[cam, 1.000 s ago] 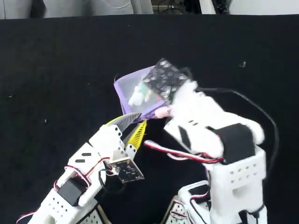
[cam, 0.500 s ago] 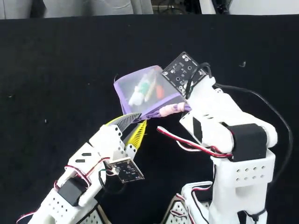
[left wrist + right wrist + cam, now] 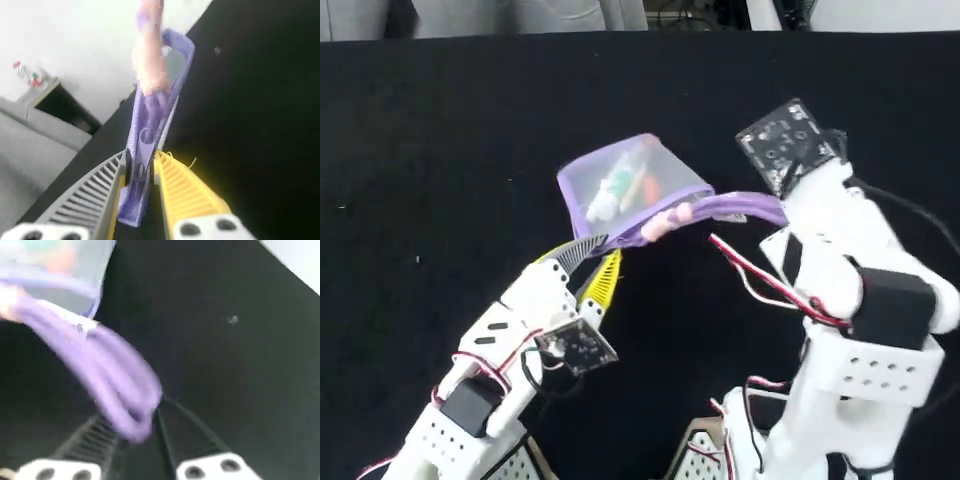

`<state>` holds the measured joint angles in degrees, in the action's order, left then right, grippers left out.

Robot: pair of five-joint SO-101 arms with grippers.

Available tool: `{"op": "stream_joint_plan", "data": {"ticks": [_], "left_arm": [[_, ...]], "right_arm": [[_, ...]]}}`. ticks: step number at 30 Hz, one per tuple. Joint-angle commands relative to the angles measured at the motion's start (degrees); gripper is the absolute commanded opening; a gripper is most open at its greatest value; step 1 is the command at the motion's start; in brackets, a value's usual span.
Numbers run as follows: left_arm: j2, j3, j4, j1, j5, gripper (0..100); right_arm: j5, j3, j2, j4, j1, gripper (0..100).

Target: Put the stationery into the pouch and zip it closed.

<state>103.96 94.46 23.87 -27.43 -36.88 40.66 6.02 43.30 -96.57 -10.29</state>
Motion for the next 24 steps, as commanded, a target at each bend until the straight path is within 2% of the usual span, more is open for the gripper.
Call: {"op": "stream_joint_plan", "data": {"ticks": [1,4,10,13,16,18,21,24], "left_arm": [[0.53,-1.54,0.35,2.07,1.14,3],[0.53,-1.71,0.35,1.89,1.14,3],[0.53,-3.38,0.26,1.54,1.23,3],[0.53,-4.62,0.35,1.54,1.32,3],[0.53,-4.88,0.35,1.54,1.41,3],[0.53,-4.88,0.09,1.54,1.41,3],[0.53,-6.02,0.26,1.54,1.58,3],[0.44,-8.13,0.26,2.07,5.27,3]], "right_arm": [[2.9,-0.57,1.45,4.31,-5.63,1.1],[3.6,3.03,1.45,7.03,-6.24,1.1],[3.08,9.36,1.54,8.35,-1.93,1.3],[-0.53,11.12,1.63,8.35,1.85,7.8],[-2.64,12.7,4.0,8.44,6.86,18.7],[-3.52,15.6,8.4,8.97,11.87,22.6],[-9.32,21.76,18.42,11.87,20.31,20.8],[-14.86,28.62,27.82,15.03,27.6,19.1]]}}
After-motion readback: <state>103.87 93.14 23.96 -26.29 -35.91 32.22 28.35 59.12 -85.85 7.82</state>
